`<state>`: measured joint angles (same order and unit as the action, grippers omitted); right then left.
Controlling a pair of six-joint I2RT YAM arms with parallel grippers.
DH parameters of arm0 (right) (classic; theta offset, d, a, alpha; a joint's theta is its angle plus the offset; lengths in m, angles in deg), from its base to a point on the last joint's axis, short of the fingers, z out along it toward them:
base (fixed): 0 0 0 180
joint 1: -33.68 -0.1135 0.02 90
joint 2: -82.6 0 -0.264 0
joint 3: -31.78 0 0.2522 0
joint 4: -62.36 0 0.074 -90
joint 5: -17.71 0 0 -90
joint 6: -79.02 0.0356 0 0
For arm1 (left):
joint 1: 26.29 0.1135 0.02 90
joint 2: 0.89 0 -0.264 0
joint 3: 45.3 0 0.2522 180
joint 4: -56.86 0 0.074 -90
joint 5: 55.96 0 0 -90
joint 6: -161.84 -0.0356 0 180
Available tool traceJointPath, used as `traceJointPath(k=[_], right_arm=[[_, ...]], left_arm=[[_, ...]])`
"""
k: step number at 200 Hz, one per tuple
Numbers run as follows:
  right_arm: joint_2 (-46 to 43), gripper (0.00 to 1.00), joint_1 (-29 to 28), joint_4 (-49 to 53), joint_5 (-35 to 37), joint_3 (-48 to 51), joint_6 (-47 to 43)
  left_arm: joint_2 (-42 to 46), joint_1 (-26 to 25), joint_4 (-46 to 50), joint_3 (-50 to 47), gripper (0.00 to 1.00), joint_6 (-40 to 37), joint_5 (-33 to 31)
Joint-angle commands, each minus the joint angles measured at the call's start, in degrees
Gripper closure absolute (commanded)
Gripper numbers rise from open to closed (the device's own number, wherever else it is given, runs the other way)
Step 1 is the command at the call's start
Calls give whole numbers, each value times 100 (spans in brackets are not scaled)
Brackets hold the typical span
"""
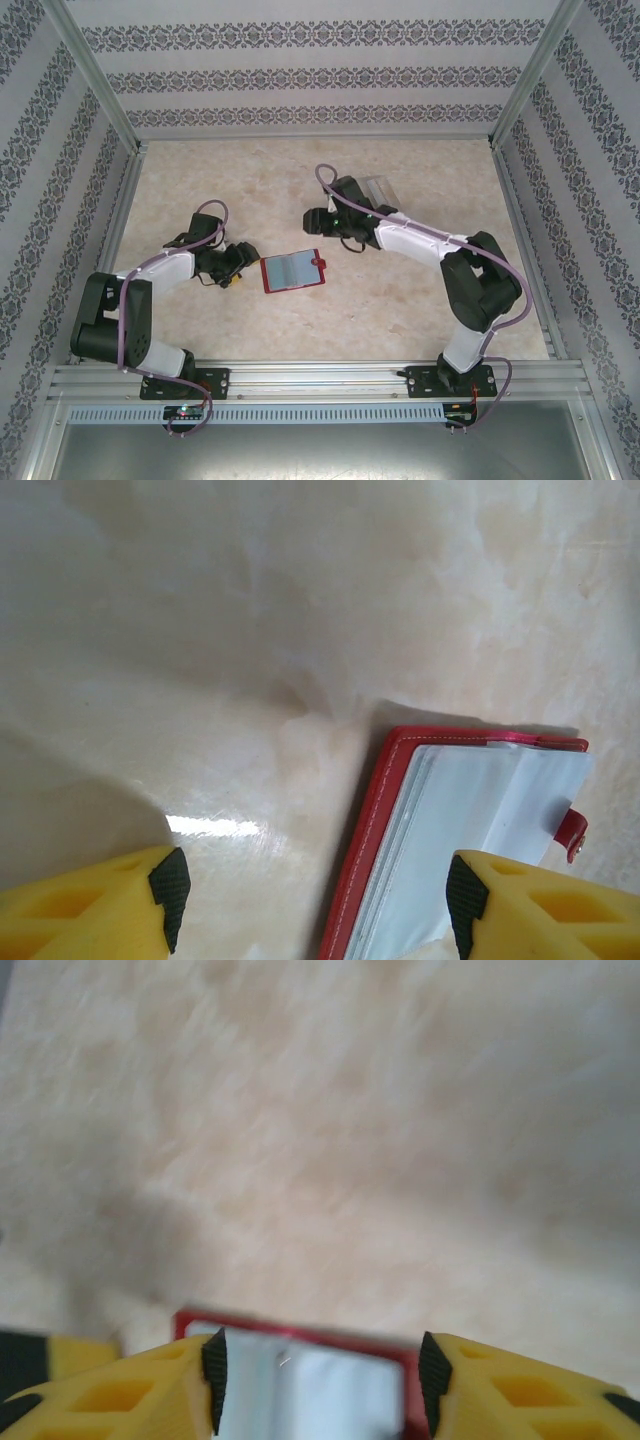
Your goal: Put the credit cards into the card holder
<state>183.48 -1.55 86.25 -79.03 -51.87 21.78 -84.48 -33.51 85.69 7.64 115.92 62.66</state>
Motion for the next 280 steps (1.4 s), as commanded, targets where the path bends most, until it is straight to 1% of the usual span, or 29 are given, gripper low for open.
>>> traceJointPath(k=[1,21,46,61,76,87,102,131,152,171,195,227,248,280], right_arm=[[-100,39,175,1368,1614,-560,-1171],[-22,35,435,1611,2107,-840,-1766],[247,28,771,1894,2401,-1233,-2201],[469,19,908,2024,2604,-1461,-2405],[695,8,1011,2209,2697,-1704,-2553],[849,5,1059,2318,2739,-1889,-2676],[1053,3,1142,2395,2750,-2077,-2791],[1451,2,1308,2569,2839,-2440,-2807],[1634,2,1398,2606,2919,-2626,-2834],[1771,2,1454,2652,3122,-2713,-2857],[1936,2,1542,2670,3083,-2775,-2877],[2070,2,1583,2729,3479,-2817,-2919],[2111,2,1590,2737,3791,-2871,-2954],[2028,2,1599,2738,3944,-2864,-2997]], left_arm=[[262,-174,328,133,29,-282,-442],[370,-287,492,191,29,-408,-659],[509,-444,564,214,29,-494,-870],[532,-545,515,191,29,-512,-983],[482,-584,594,265,28,-544,-938],[451,-618,637,287,28,-557,-943],[447,-645,556,232,28,-560,-949],[386,-649,720,349,28,-613,-944],[471,-657,632,273,28,-584,-939],[501,-657,787,328,28,-618,-979],[640,-657,725,210,28,-585,-1033],[590,-652,839,298,28,-617,-1031],[595,-657,694,223,28,-588,-1034],[536,-653,782,294,28,-617,-1009]])
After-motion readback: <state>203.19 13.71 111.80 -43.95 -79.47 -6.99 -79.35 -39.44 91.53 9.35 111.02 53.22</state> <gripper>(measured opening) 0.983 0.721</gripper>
